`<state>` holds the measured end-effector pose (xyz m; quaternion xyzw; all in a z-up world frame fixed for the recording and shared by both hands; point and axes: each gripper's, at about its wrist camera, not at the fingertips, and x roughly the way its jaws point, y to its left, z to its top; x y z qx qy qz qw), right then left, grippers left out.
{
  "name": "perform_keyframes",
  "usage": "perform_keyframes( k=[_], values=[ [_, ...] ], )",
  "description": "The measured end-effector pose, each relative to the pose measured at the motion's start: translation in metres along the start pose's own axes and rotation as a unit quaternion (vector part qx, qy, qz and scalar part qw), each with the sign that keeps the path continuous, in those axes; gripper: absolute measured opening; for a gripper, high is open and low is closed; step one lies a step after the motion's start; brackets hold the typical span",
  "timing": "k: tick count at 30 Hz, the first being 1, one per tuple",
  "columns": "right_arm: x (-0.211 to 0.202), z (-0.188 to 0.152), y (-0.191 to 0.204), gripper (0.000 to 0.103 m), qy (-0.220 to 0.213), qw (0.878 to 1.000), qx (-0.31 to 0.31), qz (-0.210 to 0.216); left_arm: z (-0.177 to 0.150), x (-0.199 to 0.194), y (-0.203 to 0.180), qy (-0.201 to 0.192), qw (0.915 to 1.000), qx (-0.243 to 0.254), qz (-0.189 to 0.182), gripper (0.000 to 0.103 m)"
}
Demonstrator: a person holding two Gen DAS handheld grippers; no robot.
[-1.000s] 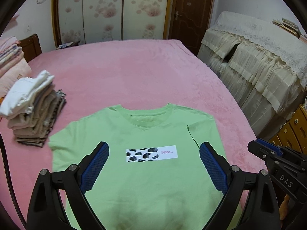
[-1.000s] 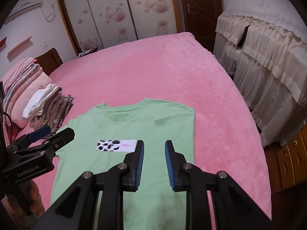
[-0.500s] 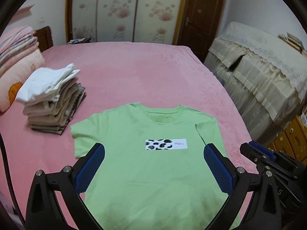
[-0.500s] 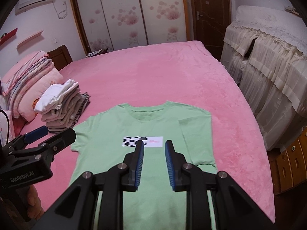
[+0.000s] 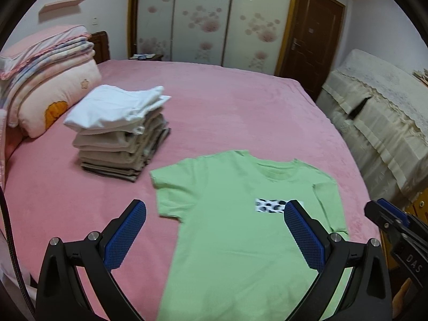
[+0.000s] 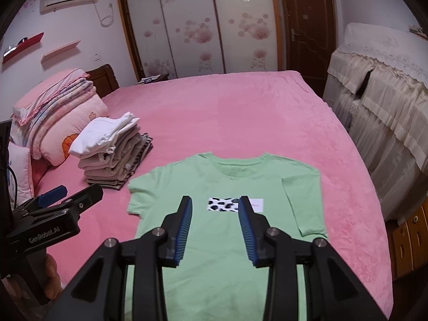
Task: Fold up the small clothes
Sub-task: 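Lift the right tool away from the shirt and open it, then move the left tool to the other sleeve edge of the shirt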
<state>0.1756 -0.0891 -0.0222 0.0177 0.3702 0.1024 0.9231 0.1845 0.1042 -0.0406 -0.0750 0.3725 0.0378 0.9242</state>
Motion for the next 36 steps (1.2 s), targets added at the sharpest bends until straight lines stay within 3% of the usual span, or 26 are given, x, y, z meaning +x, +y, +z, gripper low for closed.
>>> perform_keyframes(
  k=[14, 25, 32, 36],
  values=[
    [0.044, 0.007, 0.059, 0.036, -0.004, 1.000, -0.013, 0.020, 0.010, 0.023, 0.081, -0.012, 0.9983, -0.040, 0.042, 0.103],
    [0.099, -0.001, 0.087, 0.036, 0.006, 1.000, -0.018, 0.023, -0.004, 0.103, 0.135, 0.044, 0.9946, -0.067, 0.066, 0.103],
    [0.143, -0.013, 0.091, 0.036, 0.032, 0.999, -0.006, 0.022, -0.018, 0.151, 0.166, 0.063, 0.9929, -0.087, 0.051, 0.103],
    [0.166, -0.020, 0.092, 0.036, 0.040, 0.999, -0.004, 0.019, -0.027, 0.180, 0.187, 0.072, 0.9890, -0.123, 0.040, 0.102]
  ],
)
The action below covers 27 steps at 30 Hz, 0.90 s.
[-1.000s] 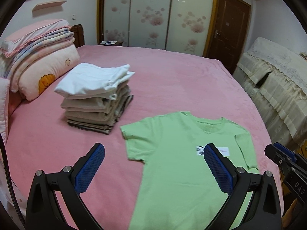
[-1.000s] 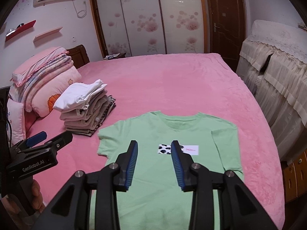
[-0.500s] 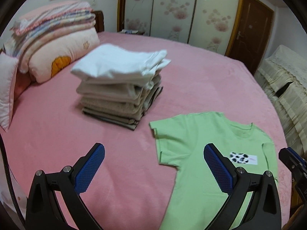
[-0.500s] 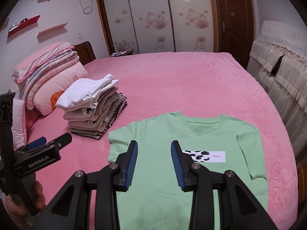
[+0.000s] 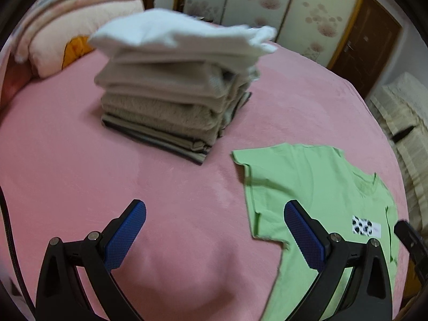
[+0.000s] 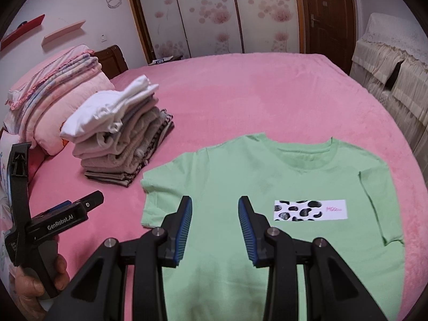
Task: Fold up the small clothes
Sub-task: 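Move the left tool to the other sleeve edge of the shirt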
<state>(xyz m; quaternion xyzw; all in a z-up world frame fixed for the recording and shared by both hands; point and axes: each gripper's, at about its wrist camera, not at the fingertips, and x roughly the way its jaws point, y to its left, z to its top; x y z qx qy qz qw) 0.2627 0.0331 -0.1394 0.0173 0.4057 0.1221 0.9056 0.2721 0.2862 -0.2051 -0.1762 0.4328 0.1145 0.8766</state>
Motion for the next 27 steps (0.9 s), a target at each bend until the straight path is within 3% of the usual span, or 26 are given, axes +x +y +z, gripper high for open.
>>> perform_keyframes(
  k=[10, 17, 22, 25, 27],
  values=[
    [0.055, -0.013, -0.001, 0.036, 0.031, 0.999, 0.012, 0.011, -0.001, 0.081, 0.005, 0.064, 0.9948, -0.030, -0.074, 0.098],
    [0.075, -0.023, -0.004, 0.036, 0.045, 0.999, 0.016, 0.013, 0.008, 0.117, -0.008, 0.070, 0.9896, -0.039, -0.119, 0.098],
    [0.083, -0.026, -0.009, 0.036, 0.051, 0.998, 0.018, 0.011, 0.017, 0.132, -0.022, 0.063, 0.9908, -0.023, -0.117, 0.094],
    [0.087, -0.028, -0.011, 0.036, 0.054, 0.998, 0.022, 0.012, 0.019, 0.140, -0.031, 0.061, 0.9916, -0.007, -0.114, 0.080],
    [0.089, -0.029, -0.012, 0.036, 0.056, 0.998, 0.023, 0.012, 0.020, 0.144, -0.039, 0.063, 0.9915, 0.007, -0.113, 0.055]
  ],
)
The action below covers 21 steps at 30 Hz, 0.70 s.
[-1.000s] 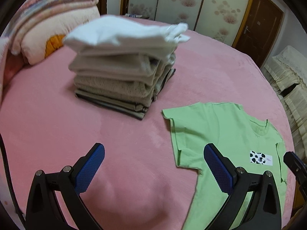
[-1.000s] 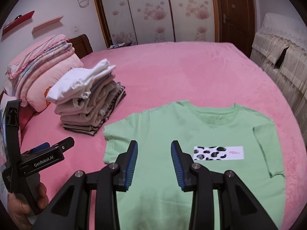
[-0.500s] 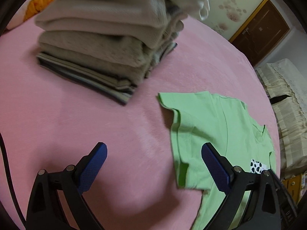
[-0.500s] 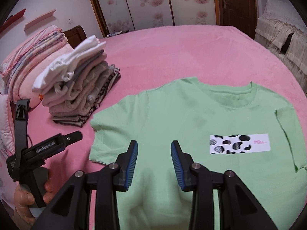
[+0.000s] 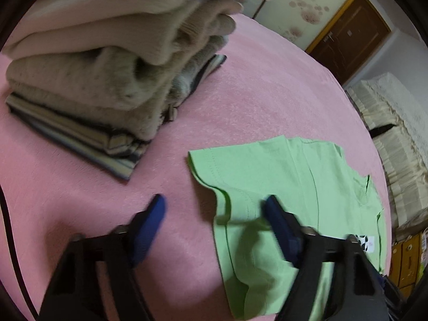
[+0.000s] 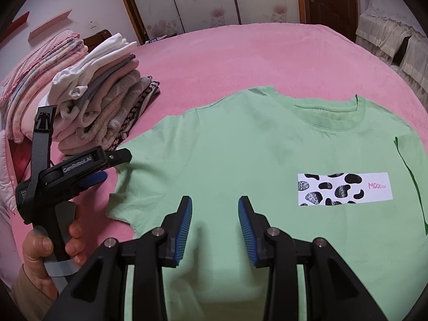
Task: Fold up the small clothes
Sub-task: 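Move the left tool to the other sleeve edge of the shirt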
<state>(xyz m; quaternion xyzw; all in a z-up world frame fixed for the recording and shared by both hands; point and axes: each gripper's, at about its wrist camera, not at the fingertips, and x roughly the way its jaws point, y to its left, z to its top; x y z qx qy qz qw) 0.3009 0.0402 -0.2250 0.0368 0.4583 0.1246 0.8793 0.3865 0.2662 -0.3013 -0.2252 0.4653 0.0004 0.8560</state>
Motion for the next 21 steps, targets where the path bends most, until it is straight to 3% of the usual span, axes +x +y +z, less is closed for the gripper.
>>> perform_keyframes(
  k=[1, 3, 9, 16, 21],
  values=[
    [0.001, 0.000, 0.000, 0.036, 0.001, 1.000, 0.001, 0.001, 0.000, 0.001, -0.002, 0.001, 1.0000, 0.005, -0.001, 0.047],
    [0.002, -0.001, -0.001, 0.036, 0.002, 1.000, 0.002, 0.002, -0.001, 0.003, -0.008, 0.012, 0.9997, 0.018, -0.012, 0.019],
    [-0.001, -0.003, -0.006, 0.036, -0.001, 1.000, 0.007, 0.007, -0.002, -0.008, -0.039, -0.017, 0.9979, 0.057, 0.025, 0.012],
    [-0.016, -0.003, -0.026, 0.036, -0.013, 1.000, 0.025, 0.011, 0.008, -0.035, -0.090, -0.047, 0.9954, 0.081, 0.018, 0.012],
    [-0.029, -0.006, -0.049, 0.036, -0.021, 0.999, 0.045, 0.007, 0.000, -0.037, -0.140, -0.042, 0.9912, 0.125, 0.001, 0.012]
  ],
)
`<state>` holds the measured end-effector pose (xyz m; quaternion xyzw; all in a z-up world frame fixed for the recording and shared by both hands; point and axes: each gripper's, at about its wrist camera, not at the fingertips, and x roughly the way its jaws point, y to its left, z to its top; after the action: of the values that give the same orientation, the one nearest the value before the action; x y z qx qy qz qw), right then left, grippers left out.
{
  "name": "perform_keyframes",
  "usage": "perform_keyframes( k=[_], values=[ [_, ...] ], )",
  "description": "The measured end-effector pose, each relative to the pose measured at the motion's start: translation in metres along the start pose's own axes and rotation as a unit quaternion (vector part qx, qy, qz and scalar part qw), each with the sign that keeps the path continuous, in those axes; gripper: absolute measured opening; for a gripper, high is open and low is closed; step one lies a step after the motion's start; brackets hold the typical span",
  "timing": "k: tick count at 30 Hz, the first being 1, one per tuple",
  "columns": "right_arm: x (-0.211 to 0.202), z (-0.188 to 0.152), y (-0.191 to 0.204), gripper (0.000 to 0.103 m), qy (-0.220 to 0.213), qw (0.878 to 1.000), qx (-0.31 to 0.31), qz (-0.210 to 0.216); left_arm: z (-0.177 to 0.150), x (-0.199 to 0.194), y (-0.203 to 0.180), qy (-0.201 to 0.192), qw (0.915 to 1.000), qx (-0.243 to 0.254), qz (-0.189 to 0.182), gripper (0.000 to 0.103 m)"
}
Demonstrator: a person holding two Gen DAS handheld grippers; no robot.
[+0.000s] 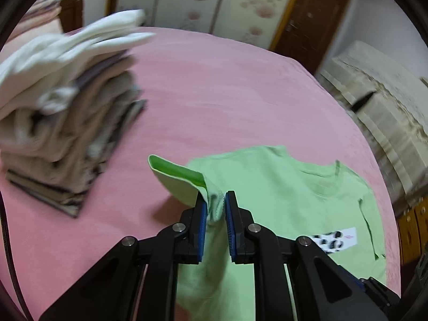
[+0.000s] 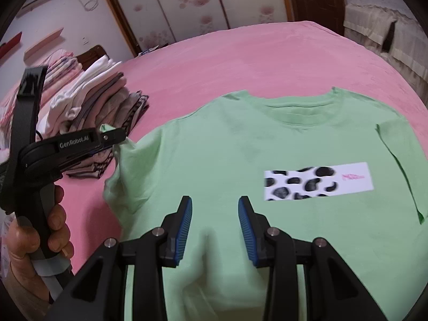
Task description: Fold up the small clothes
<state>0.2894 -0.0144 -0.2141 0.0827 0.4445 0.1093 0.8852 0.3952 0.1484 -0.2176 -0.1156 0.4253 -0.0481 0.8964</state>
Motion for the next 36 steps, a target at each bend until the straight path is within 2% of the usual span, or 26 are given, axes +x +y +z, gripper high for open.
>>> perform_keyframes(
  k=[1, 2, 3, 4, 5, 8, 11, 15, 18, 20, 23, 25, 27, 30, 36],
  values=[
    [-0.002, 0.000, -0.004, 0.036, -0.001, 1.000, 0.003, -0.002, -0.001, 0.004, -0.011, 0.005, 0.9999, 0.008, -0.005, 0.012],
    [-0.004, -0.001, -0.010, 0.036, -0.001, 1.000, 0.008, -0.004, -0.002, 0.009, -0.022, 0.015, 0.9997, 0.015, -0.010, 0.022],
    [-0.005, -0.001, -0.015, 0.036, -0.001, 1.000, 0.011, -0.006, -0.005, 0.018, -0.036, 0.035, 0.9989, 0.023, -0.022, 0.040],
    [-0.007, -0.001, -0.020, 0.036, -0.002, 1.000, 0.014, -0.009, -0.010, 0.019, -0.036, 0.047, 0.9981, 0.026, -0.030, 0.051],
    [-0.009, -0.001, -0.025, 0.036, -0.002, 1.000, 0.018, -0.012, -0.014, 0.024, -0.044, 0.059, 0.9972, 0.031, -0.035, 0.057],
    [-0.015, -0.001, -0.038, 0.036, -0.005, 1.000, 0.024, -0.020, -0.023, 0.023, -0.054, 0.053, 0.9976, 0.036, -0.028, 0.057],
    [-0.021, 0.001, -0.045, 0.036, -0.010, 0.999, 0.021, -0.026, -0.026, 0.013, -0.047, 0.033, 0.9991, 0.005, -0.027, 0.057],
    [-0.023, 0.007, -0.046, 0.036, -0.014, 0.999, 0.017, -0.025, -0.027, -0.013, -0.006, 0.010, 0.9985, -0.052, -0.018, 0.057],
    [-0.022, 0.011, -0.042, 0.036, -0.015, 1.000, 0.011, -0.019, -0.032, -0.029, 0.022, 0.002, 0.9975, -0.071, -0.003, 0.057],
    [-0.019, 0.015, -0.037, 0.036, -0.014, 1.000, 0.003, -0.012, -0.040, -0.037, 0.037, 0.005, 0.9971, -0.074, 0.017, 0.057],
    [-0.012, 0.024, -0.027, 0.036, -0.009, 1.000, -0.017, 0.000, -0.052, -0.041, 0.056, 0.015, 0.9961, -0.086, 0.016, 0.056],
    [-0.001, 0.038, -0.017, 0.036, -0.001, 0.999, -0.038, 0.007, -0.063, -0.039, 0.063, 0.026, 0.9953, -0.093, 0.008, 0.052],
    [0.012, 0.053, -0.009, 0.036, 0.010, 0.998, -0.056, 0.013, -0.074, -0.034, 0.067, 0.040, 0.9947, -0.095, 0.002, 0.043],
    [0.023, 0.069, -0.001, 0.036, 0.015, 0.997, -0.068, 0.010, -0.087, -0.028, 0.069, 0.056, 0.9939, -0.093, -0.012, 0.034],
    [0.032, 0.074, 0.007, 0.036, 0.017, 0.997, -0.074, 0.009, -0.098, -0.023, 0.052, 0.065, 0.9957, -0.055, -0.036, 0.033]
  ],
)
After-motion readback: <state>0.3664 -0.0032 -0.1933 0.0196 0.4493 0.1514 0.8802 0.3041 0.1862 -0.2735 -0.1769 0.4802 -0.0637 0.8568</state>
